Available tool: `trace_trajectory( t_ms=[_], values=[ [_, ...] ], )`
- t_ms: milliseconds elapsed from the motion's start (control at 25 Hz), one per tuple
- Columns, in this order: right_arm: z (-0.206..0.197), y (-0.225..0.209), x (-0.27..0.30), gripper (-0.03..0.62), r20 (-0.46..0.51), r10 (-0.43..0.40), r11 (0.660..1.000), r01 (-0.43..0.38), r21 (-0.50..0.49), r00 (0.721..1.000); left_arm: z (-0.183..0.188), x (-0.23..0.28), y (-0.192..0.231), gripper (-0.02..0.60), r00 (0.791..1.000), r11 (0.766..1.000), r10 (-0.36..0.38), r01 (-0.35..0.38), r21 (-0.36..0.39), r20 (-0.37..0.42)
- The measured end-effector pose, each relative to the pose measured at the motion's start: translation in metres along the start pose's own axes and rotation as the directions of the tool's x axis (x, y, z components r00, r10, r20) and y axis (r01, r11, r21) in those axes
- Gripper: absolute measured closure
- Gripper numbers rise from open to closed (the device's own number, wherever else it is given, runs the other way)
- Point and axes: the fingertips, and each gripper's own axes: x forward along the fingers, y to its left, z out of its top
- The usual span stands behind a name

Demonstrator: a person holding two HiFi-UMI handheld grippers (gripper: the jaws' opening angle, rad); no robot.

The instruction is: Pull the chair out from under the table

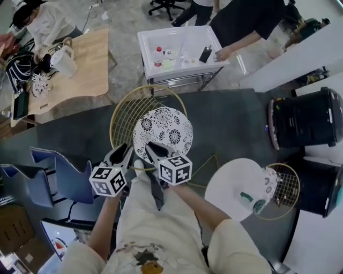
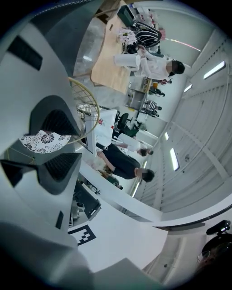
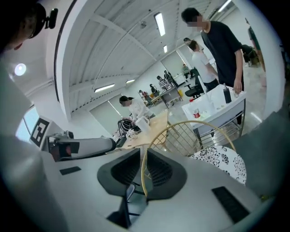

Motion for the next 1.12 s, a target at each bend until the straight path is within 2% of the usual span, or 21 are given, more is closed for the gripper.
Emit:
trace_trajectory(
  t_ms=[80, 240, 400, 560, 640, 760, 800, 920, 1040, 1120],
  values=[
    [0.01, 0.007, -0.027, 0.543, 0.015, 0.018, 0.999, -0.017, -0.038, 1.0, 0.004, -0.008, -0.027, 0.459, 0.999, 0.999, -0.031, 0.031, 0.013, 0.006],
    [0.023, 0.01, -0.084, 0.543, 0.065, 0.034, 0.999, -0.032, -0.036, 0.997, 0.004, -0.024, -0.081, 0.459, 0.996, 0.995, -0.093, 0.093, 0.018, 0.014],
    [0.046, 0.011, -0.133, 0.545, 0.129, 0.05, 0.997, -0.043, -0.058, 0.99, 0.011, -0.034, -0.125, 0.459, 0.992, 0.989, -0.12, 0.117, 0.091, 0.029],
    [0.058, 0.016, -0.176, 0.545, 0.152, 0.068, 0.991, -0.05, -0.122, 0.986, 0.008, -0.045, -0.164, 0.465, 0.986, 0.979, -0.165, 0.162, 0.126, 0.021],
    [0.063, 0.025, -0.195, 0.545, 0.168, 0.084, 0.976, -0.048, -0.211, 0.982, 0.008, -0.052, -0.182, 0.478, 0.983, 0.974, -0.179, 0.171, 0.151, 0.036],
    [0.063, 0.047, -0.22, 0.545, 0.19, 0.135, 0.916, -0.05, -0.397, 0.972, 0.008, -0.061, -0.206, 0.491, 0.979, 0.961, -0.193, 0.174, 0.215, 0.07],
    [0.061, 0.053, -0.226, 0.545, 0.191, 0.153, 0.906, -0.06, -0.42, 0.97, 0.007, -0.062, -0.212, 0.491, 0.976, 0.955, -0.202, 0.179, 0.236, 0.079],
    [0.051, 0.059, -0.233, 0.551, 0.192, 0.159, 0.91, -0.068, -0.409, 0.968, -0.004, -0.066, -0.224, 0.491, 0.973, 0.948, -0.22, 0.195, 0.252, 0.075],
    [0.048, 0.063, -0.237, 0.569, 0.22, 0.128, 0.873, -0.005, -0.487, 0.967, -0.014, -0.068, -0.23, 0.491, 0.975, 0.95, -0.217, 0.197, 0.242, 0.059],
    [0.045, 0.069, -0.239, 0.574, 0.22, 0.137, 0.866, -0.008, -0.5, 0.966, -0.016, -0.071, -0.235, 0.491, 0.974, 0.954, -0.213, 0.191, 0.231, 0.072]
  ],
)
